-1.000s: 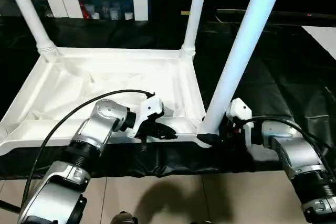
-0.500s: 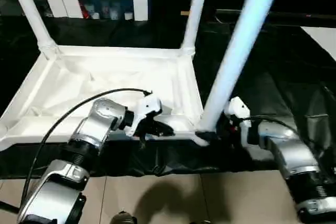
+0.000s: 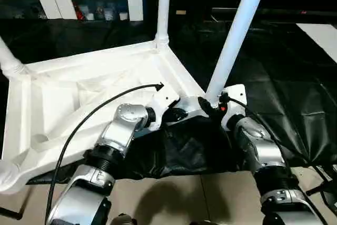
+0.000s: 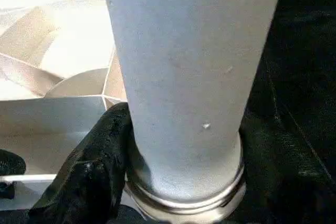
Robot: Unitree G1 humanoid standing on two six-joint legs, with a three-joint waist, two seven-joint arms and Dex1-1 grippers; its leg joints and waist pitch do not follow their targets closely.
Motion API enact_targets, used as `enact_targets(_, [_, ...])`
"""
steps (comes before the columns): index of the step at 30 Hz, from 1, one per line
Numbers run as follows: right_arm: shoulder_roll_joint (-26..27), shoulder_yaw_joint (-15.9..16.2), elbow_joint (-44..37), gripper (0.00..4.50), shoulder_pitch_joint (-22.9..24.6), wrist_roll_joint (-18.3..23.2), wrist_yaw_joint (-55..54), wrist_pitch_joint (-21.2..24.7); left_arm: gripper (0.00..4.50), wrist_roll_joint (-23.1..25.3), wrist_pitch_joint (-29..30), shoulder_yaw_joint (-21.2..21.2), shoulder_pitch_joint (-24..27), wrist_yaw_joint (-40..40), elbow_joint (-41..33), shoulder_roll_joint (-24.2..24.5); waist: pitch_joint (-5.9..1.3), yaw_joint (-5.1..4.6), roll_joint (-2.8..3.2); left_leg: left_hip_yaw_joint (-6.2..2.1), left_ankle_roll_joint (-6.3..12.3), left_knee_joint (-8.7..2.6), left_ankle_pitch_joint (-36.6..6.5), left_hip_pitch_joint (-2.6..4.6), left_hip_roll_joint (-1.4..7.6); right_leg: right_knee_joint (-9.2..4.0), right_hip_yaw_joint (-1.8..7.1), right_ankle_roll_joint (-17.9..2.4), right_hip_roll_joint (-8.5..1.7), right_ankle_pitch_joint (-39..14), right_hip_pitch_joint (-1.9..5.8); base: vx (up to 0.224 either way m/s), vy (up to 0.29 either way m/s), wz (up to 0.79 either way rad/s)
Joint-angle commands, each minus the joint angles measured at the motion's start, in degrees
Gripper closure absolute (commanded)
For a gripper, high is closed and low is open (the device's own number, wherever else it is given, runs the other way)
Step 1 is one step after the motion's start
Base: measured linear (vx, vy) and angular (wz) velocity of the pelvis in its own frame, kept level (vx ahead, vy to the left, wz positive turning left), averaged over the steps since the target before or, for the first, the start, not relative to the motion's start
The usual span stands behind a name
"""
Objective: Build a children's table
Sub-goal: Rotate leg to tighten
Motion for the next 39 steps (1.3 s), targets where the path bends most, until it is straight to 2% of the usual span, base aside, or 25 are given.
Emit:
enact_targets(1, [5.5, 5.6, -1.3, 1.03, -0.3, 2.0, 5.6, -0.2, 4.50, -3.1, -1.2, -3.1, 0.1, -1.9, -3.2, -5.0, -3.94, -0.02, 0.23, 0.22, 2.63, -3.27, -12.7, 0.80, 0.84, -4.10, 2.12, -12.5, -2.30, -7.5, 2.95, 0.000, 0.000, 0.00])
enact_targets(6, [2.3, 8.3, -4.3, 0.62, 1.5, 0.7, 9.9, -0.9, 4.50, -3.7, -1.8, -3.6, 0.7, -5.7, -4.4, -2.1, -4.12, 0.00, 0.26, 0.23, 2.84, -3.22, -12.0, 0.73, 0.88, -3.96, 2.12, -12.7, -2.27, -6.3, 3.14, 0.000, 0.000, 0.00])
enact_targets(9, [-1.2, 9.7, -6.8, 0.62, 2.8, 0.5, 14.6, -0.2, 4.50, -4.5, -2.1, -3.9, 1.0, -9.9, -4.9, 0.3, -4.13, 0.12, 0.25, 0.30, 3.57, -3.07, -11.1, 0.67, 0.81, -3.82, 2.09, -13.1, -2.20, -4.7, 3.28, 0.000, 0.000, 0.00])
enact_targets(10, [-3.1, 10.1, -8.2, 0.62, 3.4, 1.4, 18.1, 1.0, 4.50, -4.7, -2.7, -3.9, 1.0, -11.8, -4.7, 1.4, -4.06, 0.11, 0.26, 0.31, 3.65, -3.12, -11.4, 0.72, 0.85, -3.86, 2.09, -13.2, -2.19, -5.0, 3.21, 0.000, 0.000, 0.00])
enact_targets(12, [-5.6, 10.7, -10.0, 0.62, 4.2, 2.5, 22.7, 2.6, 4.50, -4.8, -3.1, -4.3, 1.0, -14.4, -4.5, 2.8, -3.76, 0.26, -0.18, 0.34, 3.94, -3.22, -12.9, 0.73, 0.89, -4.16, 2.11, -12.9, -2.27, -8.0, 3.08, 0.000, 0.000, 0.00])
enact_targets(14, [-7.6, 11.4, -11.1, 0.62, 4.7, 2.9, 26.6, 3.5, 4.50, -4.9, -3.3, -4.5, 0.9, -16.4, -4.4, 3.9, -3.76, 0.37, 0.01, 0.31, 3.72, -3.26, -13.9, 0.86, 1.05, -4.34, 2.20, -12.5, -2.46, -10.2, 2.92, 0.000, 0.000, 0.00])
enact_targets(15, [-9.7, 12.3, -11.8, 0.62, 5.0, 3.0, 30.1, 4.2, 4.50, -5.1, -3.4, -4.6, 0.8, -18.3, -4.3, 4.9, -3.70, 0.55, -0.09, 0.28, 3.64, -3.27, -14.1, 0.91, 1.10, -4.33, 2.20, -12.4, -2.45, -10.8, 2.89, 0.000, 0.000, 0.00])
enact_targets(16, [-9.7, 12.3, -11.8, 0.62, 5.0, 3.0, 30.1, 4.2, 4.50, -5.1, -3.4, -4.6, 0.8, -18.3, -4.3, 4.9, -3.58, 0.53, -0.05, 0.31, 3.68, -3.31, -14.3, 0.98, 1.13, -4.40, 2.24, -12.5, -2.41, -10.9, 2.73, 0.000, 0.000, 0.00])
enact_targets(18, [-13.4, 14.2, -12.7, 0.62, 5.0, 3.3, 35.9, 5.3, 4.50, -5.0, -3.7, -5.2, 0.3, -21.3, -3.9, 6.7, -3.59, 0.49, -0.07, 0.23, 3.64, -3.29, -14.6, 0.80, 1.11, -4.24, 2.17, -12.7, -2.37, -10.5, 2.88, 0.000, 0.000, 0.00])
enact_targets(20, [-14.2, 14.6, -13.0, 0.62, 4.9, 3.4, 37.2, 5.7, 4.50, -5.0, -3.8, -5.3, 0.2, -22.0, -3.8, 7.1, -3.53, 0.52, -0.14, 0.26, 3.67, -3.28, -14.6, 0.77, 1.10, -4.26, 2.19, -12.7, -2.43, -10.9, 2.84, 0.000, 0.000, 0.00])
enact_targets(24, [-17.2, 15.9, -13.9, 0.62, 3.4, 3.7, 43.4, 7.6, 4.50, -5.4, -4.2, -5.9, -0.6, -26.0, -3.3, 9.0, -3.70, 0.61, -0.26, 0.31, 3.73, -3.17, -14.0, 0.75, 1.21, -4.16, 2.13, -13.0, -2.48, -11.1, 2.89, 0.000, 0.000, 0.00])
enact_targets(29, [-17.8, 16.5, -13.8, 1.02, 2.4, 4.2, 45.0, 8.4, 4.50, -5.3, -4.8, -6.3, -1.2, -27.3, -2.5, 10.0, -3.77, 0.66, -0.24, 0.32, 3.51, -3.10, -13.5, 0.84, 1.23, -4.00, 2.13, -13.5, -2.54, -10.8, 2.78, 0.000, 0.000, 0.00])
enact_targets(30, [-18.1, 17.2, -13.7, 1.14, 2.1, 4.0, 45.9, 8.4, 4.50, -5.3, -4.8, -6.3, -1.6, -27.6, -2.2, 10.2, -3.83, 0.75, -0.64, 0.34, 3.69, -3.02, -12.6, 0.77, 1.20, -3.83, 2.11, -13.7, -2.57, -10.0, 2.86, 0.000, 0.000, 0.00])
enact_targets(31, [-18.2, 17.5, -13.6, 1.24, 2.1, 3.9, 46.3, 8.3, 4.50, -5.2, -4.9, -6.4, -1.8, -27.7, -2.0, 10.3, -3.83, 0.81, -0.49, 0.35, 3.84, -3.01, -12.3, 0.78, 1.21, -3.85, 2.11, -13.7, -2.58, -9.8, 2.84, 0.000, 0.000, 0.00])
enact_targets(33, [-18.3, 17.7, -13.5, 1.36, 2.1, 3.8, 46.5, 8.2, 4.50, -5.1, -4.9, -6.4, -1.9, -27.7, -1.8, 10.3, -3.85, 0.88, -0.51, 0.39, 3.97, -2.96, -12.1, 0.81, 1.21, -3.83, 2.12, -13.8, -2.56, -9.5, 2.82, 0.000, 0.000, 0.00])
enact_targets(34, [-18.3, 17.9, -13.5, 1.45, 2.2, 3.8, 47.0, 8.2, 4.50, -5.0, -5.1, -6.5, -2.1, -27.7, -1.5, 10.4, -3.75, 0.98, -0.71, 0.44, 4.07, -2.96, -12.1, 0.79, 1.17, -3.88, 2.12, -13.7, -2.56, -9.9, 2.77, 0.000, 0.000, 0.00])
enact_targets(37, [-18.3, 18.0, -13.6, 1.64, 2.3, 3.9, 47.8, 8.6, 4.50, -5.2, -4.7, -6.4, -2.2, -28.3, -1.6, 10.4, -3.69, 1.21, -0.60, 0.39, 3.81, -3.02, -12.7, 0.84, 1.22, -4.02, 2.13, -13.2, -2.66, -11.6, 2.75, 0.000, 0.000, 0.00])
enact_targets(39, [-18.2, 18.2, -13.6, 1.70, 2.5, 3.8, 48.0, 8.7, 4.50, -5.3, -4.9, -6.5, -2.1, -28.5, -1.6, 10.7, -3.90, 1.39, -0.55, 0.34, 3.63, -2.99, -12.4, 0.83, 1.25, -3.91, 2.11, -13.2, -2.70, -11.3, 2.85, 0.000, 0.000, 0.00])
